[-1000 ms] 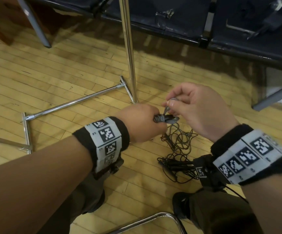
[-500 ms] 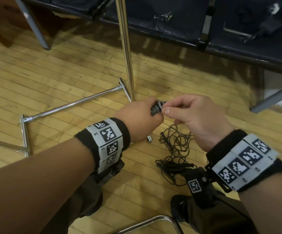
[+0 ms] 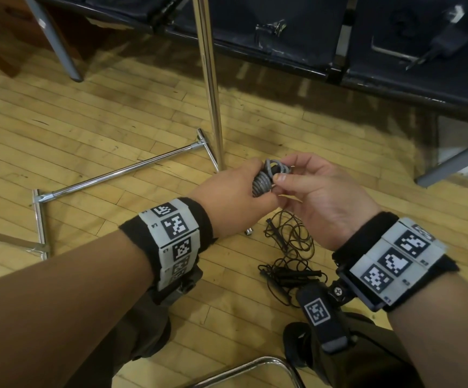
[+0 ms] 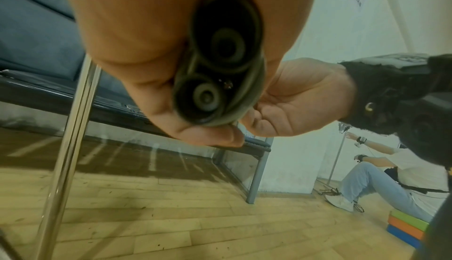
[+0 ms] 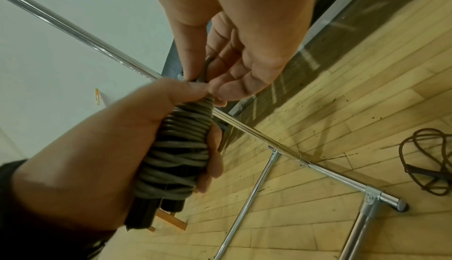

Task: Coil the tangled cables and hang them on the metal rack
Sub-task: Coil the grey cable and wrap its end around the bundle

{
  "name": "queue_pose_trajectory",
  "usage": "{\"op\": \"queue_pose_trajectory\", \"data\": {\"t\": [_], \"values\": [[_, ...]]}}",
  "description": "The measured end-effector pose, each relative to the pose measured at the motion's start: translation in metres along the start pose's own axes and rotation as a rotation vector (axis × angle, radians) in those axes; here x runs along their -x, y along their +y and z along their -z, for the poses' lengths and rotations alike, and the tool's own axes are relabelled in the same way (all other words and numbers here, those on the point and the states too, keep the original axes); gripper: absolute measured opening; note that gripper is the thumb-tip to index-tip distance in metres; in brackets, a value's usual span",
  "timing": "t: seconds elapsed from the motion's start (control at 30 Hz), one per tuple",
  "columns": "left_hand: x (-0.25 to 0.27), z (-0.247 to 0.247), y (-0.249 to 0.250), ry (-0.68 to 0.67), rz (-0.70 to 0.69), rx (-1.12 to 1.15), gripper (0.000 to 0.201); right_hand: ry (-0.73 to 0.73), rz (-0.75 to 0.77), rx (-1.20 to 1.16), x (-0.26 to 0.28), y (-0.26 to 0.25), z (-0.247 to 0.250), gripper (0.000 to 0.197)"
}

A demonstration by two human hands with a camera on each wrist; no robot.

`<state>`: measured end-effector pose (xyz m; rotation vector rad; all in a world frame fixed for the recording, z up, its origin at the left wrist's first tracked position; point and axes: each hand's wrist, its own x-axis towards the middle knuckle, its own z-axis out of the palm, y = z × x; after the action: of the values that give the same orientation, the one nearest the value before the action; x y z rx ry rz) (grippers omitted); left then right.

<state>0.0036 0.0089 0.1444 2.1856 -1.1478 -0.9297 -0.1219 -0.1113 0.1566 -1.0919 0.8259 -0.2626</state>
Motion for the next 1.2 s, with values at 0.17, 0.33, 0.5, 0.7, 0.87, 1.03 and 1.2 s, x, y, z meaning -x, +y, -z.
{"op": "queue_pose_trajectory", "data": {"t": [0.17, 0.33, 0.5, 0.7, 0.87, 1.03, 1.2], "values": [[0.001, 0.002, 0.003, -0.134, 0.166, 0.718, 0.050, -0.044, 0.089, 0.037, -0.001, -0.003, 0.000, 0.024], [-0.002, 0.000, -0.001, -0.175, 0.220, 0.992, 0.056, -0.074, 0.172, 0.081, -0.002, -0.003, -0.001, 0.025], [-0.003, 0.000, -0.004, -0.194, 0.150, 1.065, 0.045, -0.044, 0.213, 0.123, -0.003, -0.004, 0.004, 0.024], [-0.006, -0.008, -0.003, -0.166, 0.105, 1.082, 0.029, 0.039, 0.284, 0.240, -0.001, -0.004, -0.001, 0.028], [-0.011, -0.014, -0.001, -0.100, 0.103, 1.037, 0.029, 0.070, 0.374, 0.381, 0.007, -0.007, -0.006, 0.035], [-0.012, -0.012, 0.003, -0.024, 0.071, 1.036, 0.027, 0.041, 0.433, 0.463, 0.012, -0.018, -0.004, 0.035], [-0.012, -0.007, 0.005, -0.054, 0.102, 1.062, 0.027, 0.013, 0.345, 0.306, 0.010, -0.024, 0.001, 0.032]]}}
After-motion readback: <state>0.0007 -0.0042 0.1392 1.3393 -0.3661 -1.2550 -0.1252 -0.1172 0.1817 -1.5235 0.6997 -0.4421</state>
